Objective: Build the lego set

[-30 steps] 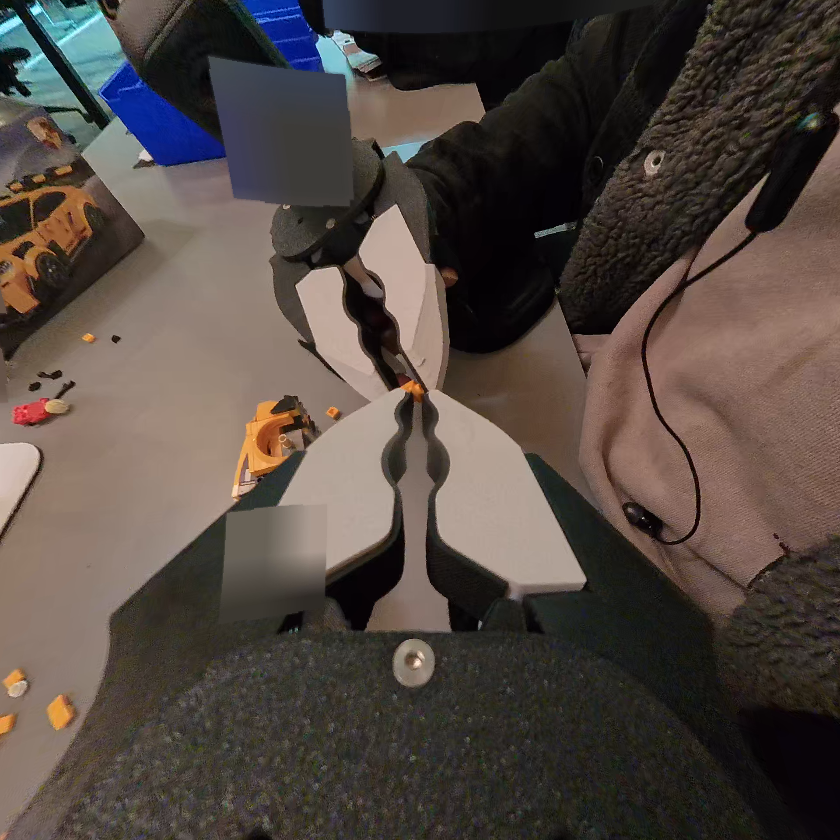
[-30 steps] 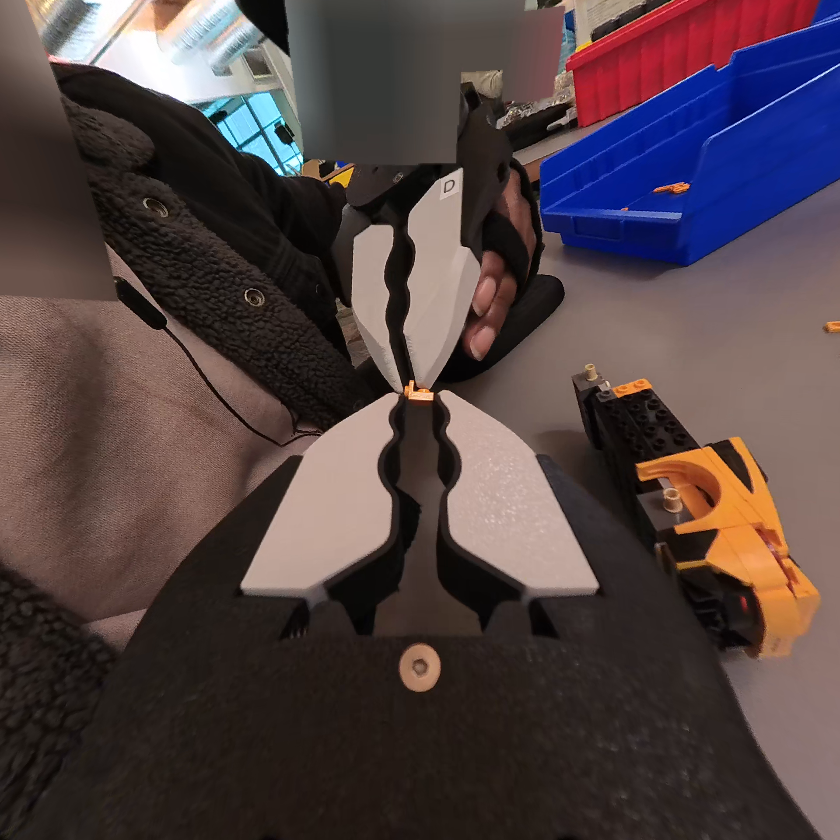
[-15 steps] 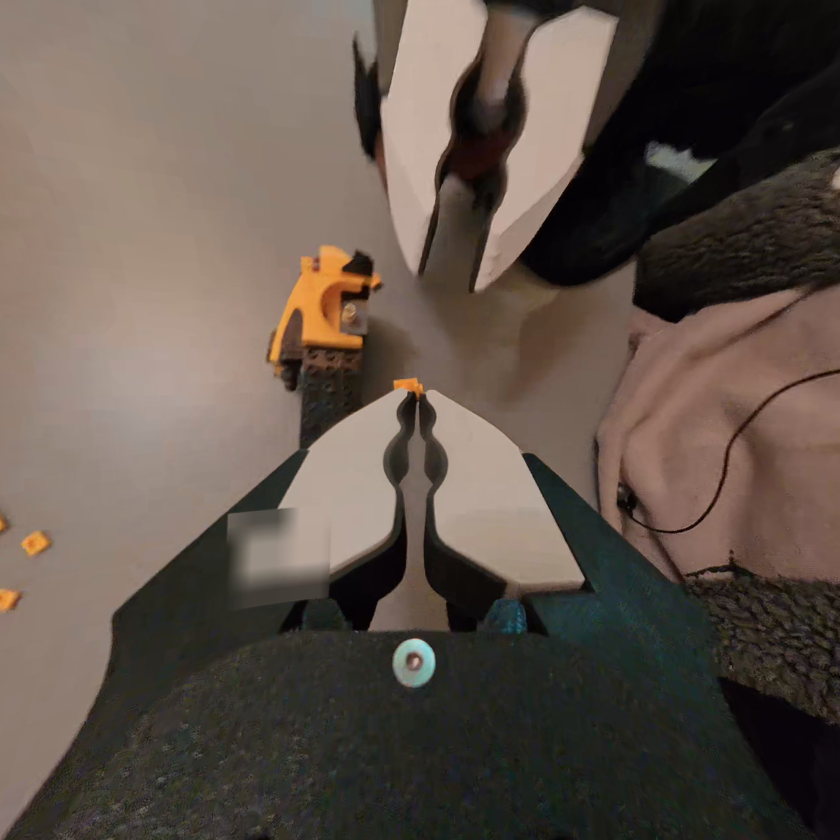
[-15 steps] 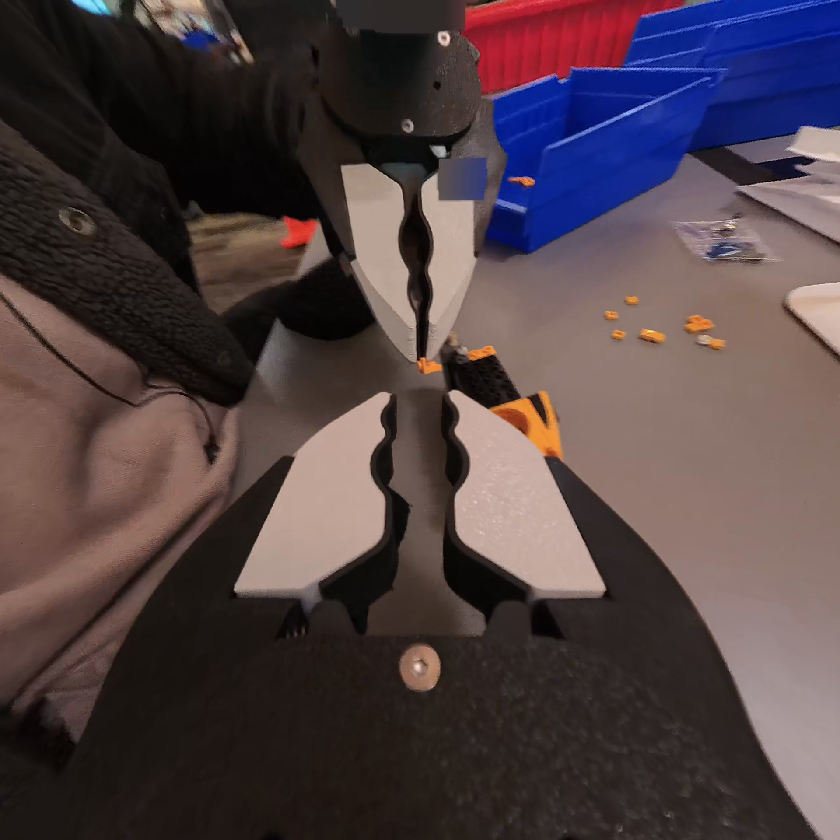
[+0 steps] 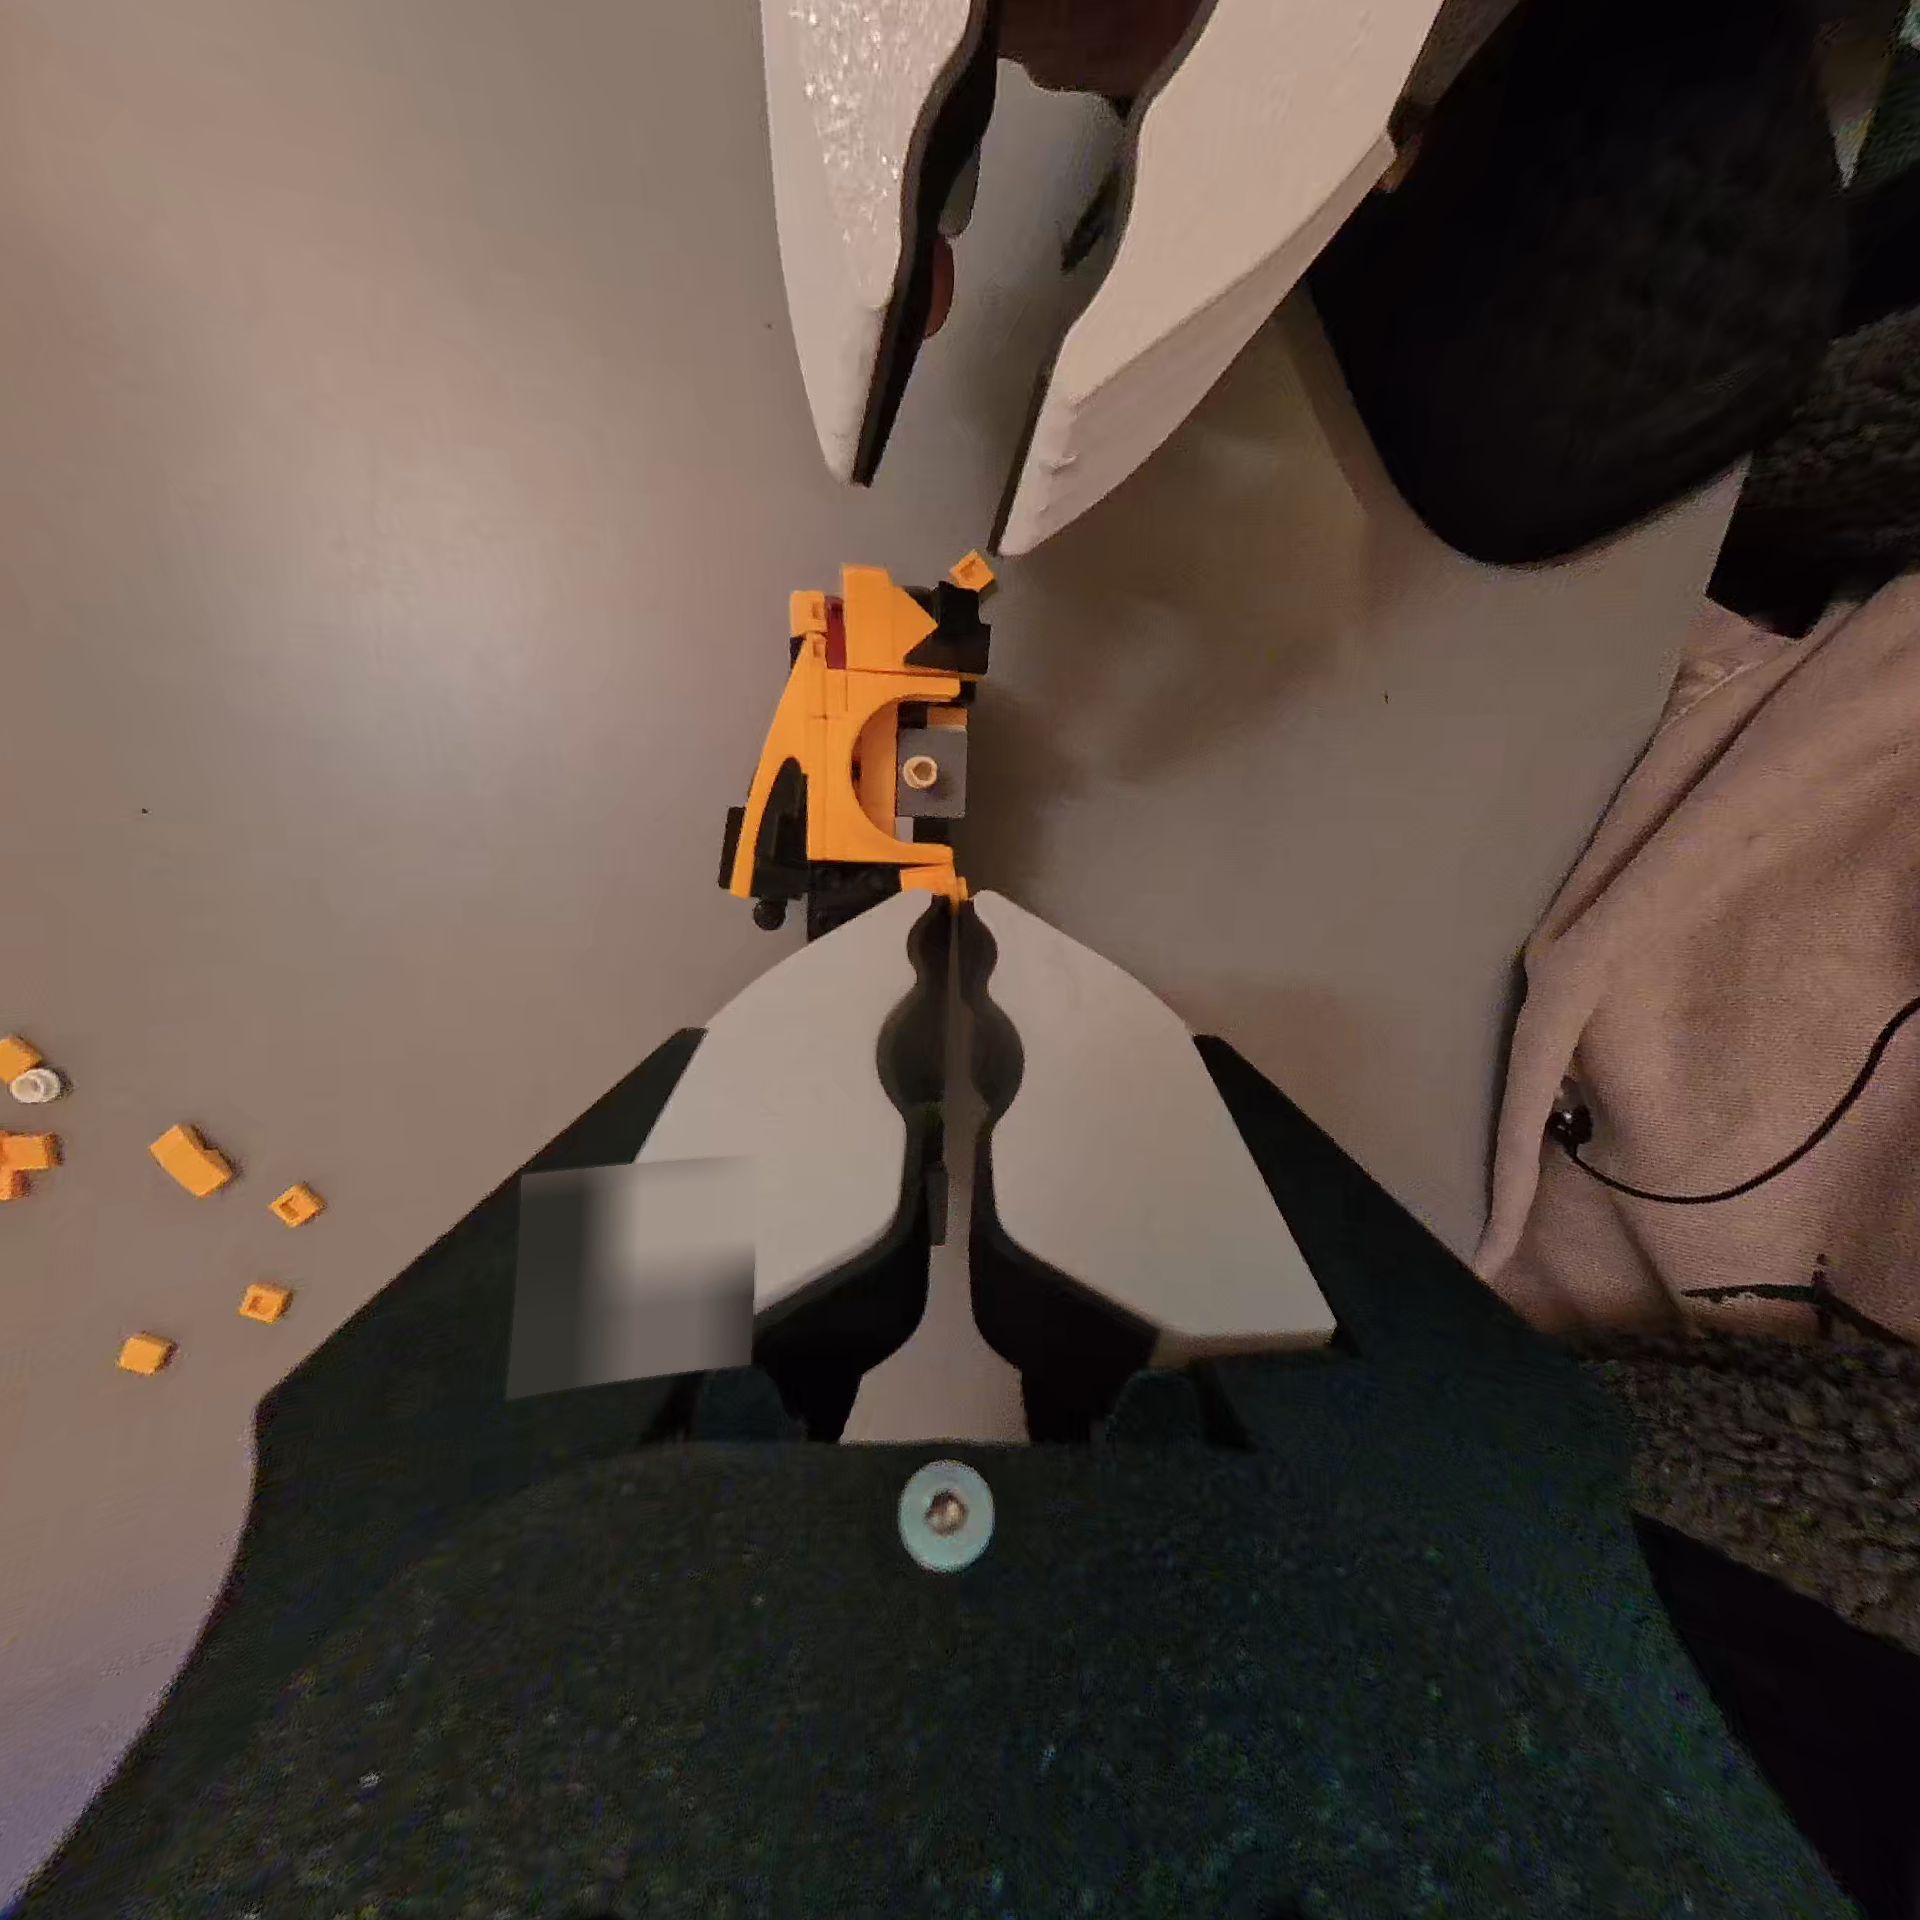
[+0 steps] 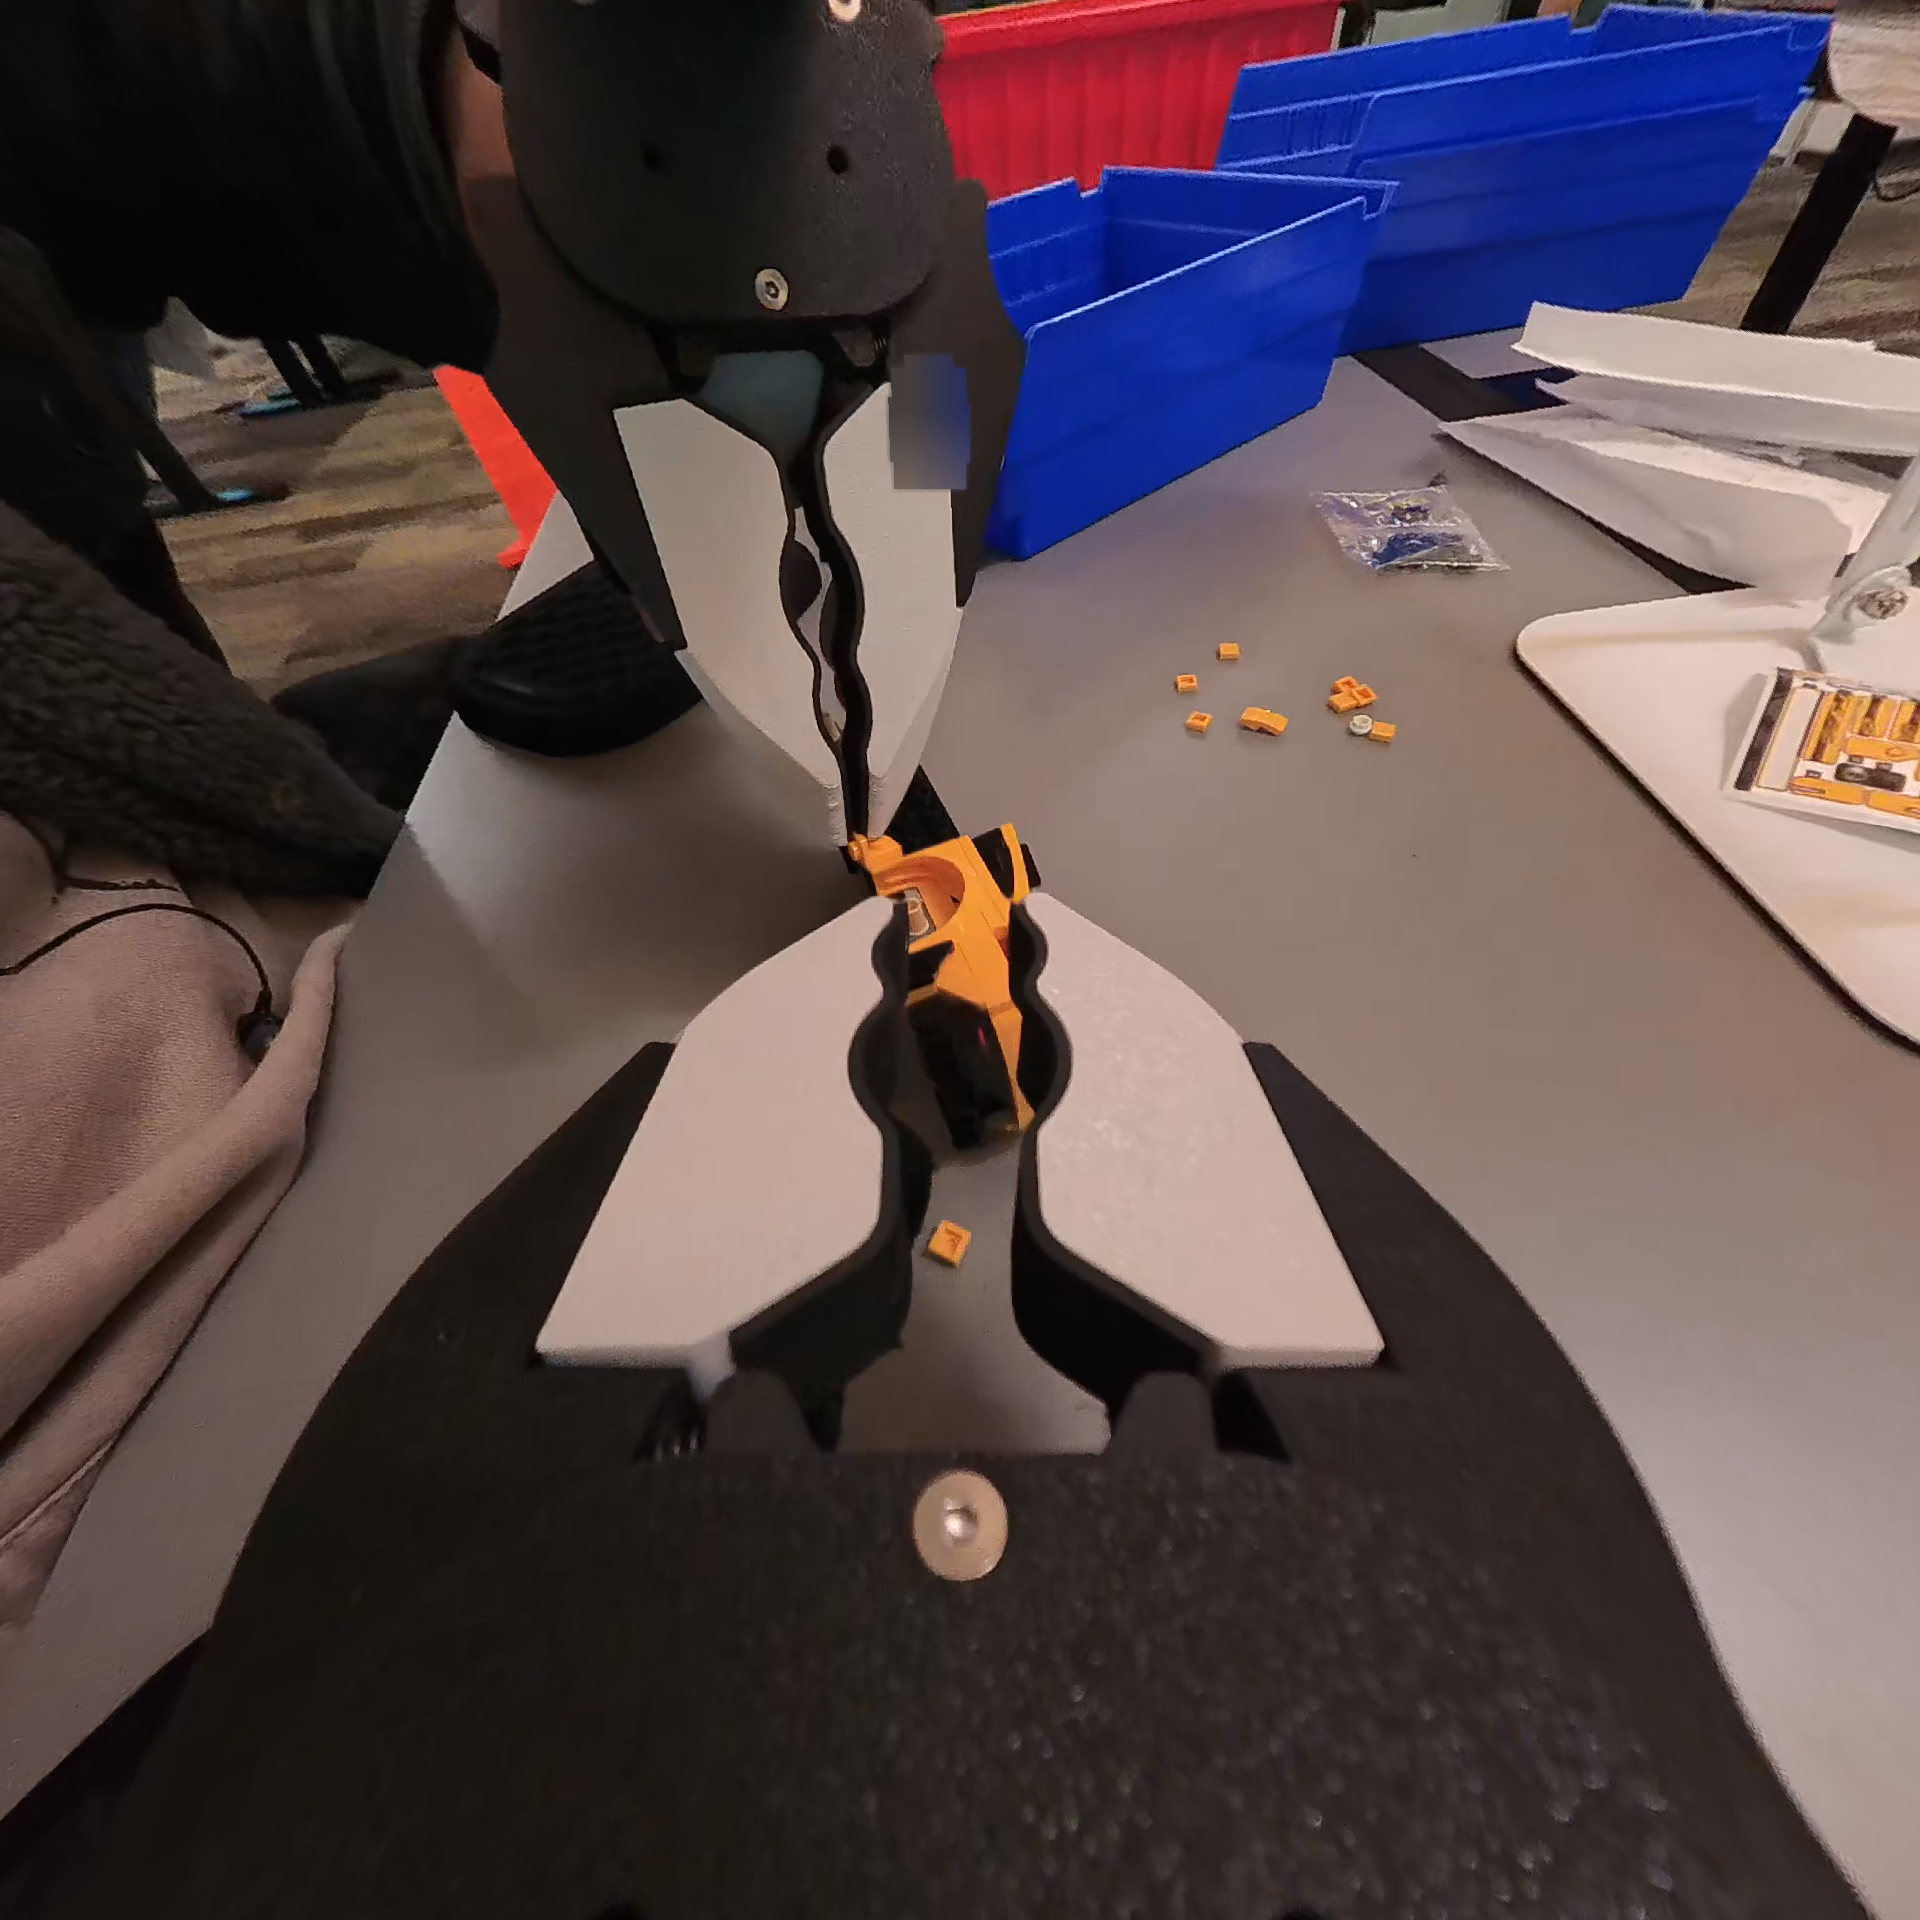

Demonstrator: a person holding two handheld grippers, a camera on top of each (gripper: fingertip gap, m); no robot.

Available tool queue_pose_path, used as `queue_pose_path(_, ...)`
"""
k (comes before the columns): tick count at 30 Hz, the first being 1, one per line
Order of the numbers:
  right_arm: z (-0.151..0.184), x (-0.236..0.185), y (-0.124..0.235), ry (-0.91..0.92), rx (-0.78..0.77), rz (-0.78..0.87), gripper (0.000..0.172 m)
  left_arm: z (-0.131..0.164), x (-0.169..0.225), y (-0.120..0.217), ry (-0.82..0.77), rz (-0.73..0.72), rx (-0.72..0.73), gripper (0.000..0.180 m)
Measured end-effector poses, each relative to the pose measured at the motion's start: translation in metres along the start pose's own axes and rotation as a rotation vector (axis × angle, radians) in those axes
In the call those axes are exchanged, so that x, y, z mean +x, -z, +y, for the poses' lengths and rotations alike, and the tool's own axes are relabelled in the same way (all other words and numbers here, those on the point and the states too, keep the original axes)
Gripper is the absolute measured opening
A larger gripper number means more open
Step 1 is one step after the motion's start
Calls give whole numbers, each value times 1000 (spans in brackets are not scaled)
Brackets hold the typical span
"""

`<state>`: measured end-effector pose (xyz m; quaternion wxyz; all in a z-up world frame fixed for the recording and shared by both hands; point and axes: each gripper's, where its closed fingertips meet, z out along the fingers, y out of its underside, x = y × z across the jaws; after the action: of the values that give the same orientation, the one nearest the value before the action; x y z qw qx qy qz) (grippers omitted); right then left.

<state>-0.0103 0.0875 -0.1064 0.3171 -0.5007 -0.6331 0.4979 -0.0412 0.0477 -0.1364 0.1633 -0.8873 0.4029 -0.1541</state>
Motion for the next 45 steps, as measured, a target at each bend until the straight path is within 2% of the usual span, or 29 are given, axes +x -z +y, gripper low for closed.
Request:
queue_pose_path(18, 7, -10, -5, 20, -32, -15, 18, -2, -4, -4, -47, -13, -137, 0)
queue_pose_path(33, 7, -11, -6, 17, -26, -17, 17, -6, -4, 3, -49, -14, -105, 7)
queue_pose_path(38, 6, -13, -6, 84, -31, 6, 18, 0, -10, 12, -69, -53, -18, 27)
queue_pose_path(41, 8, -16, -9, 161, -62, 34, 18, 20, -19, 6, -59, -111, 19, 42)
queue_pose_path(45, 10, -22, -19, 282, -167, 66, 16, 31, -20, -7, -9, -129, 142, 53)
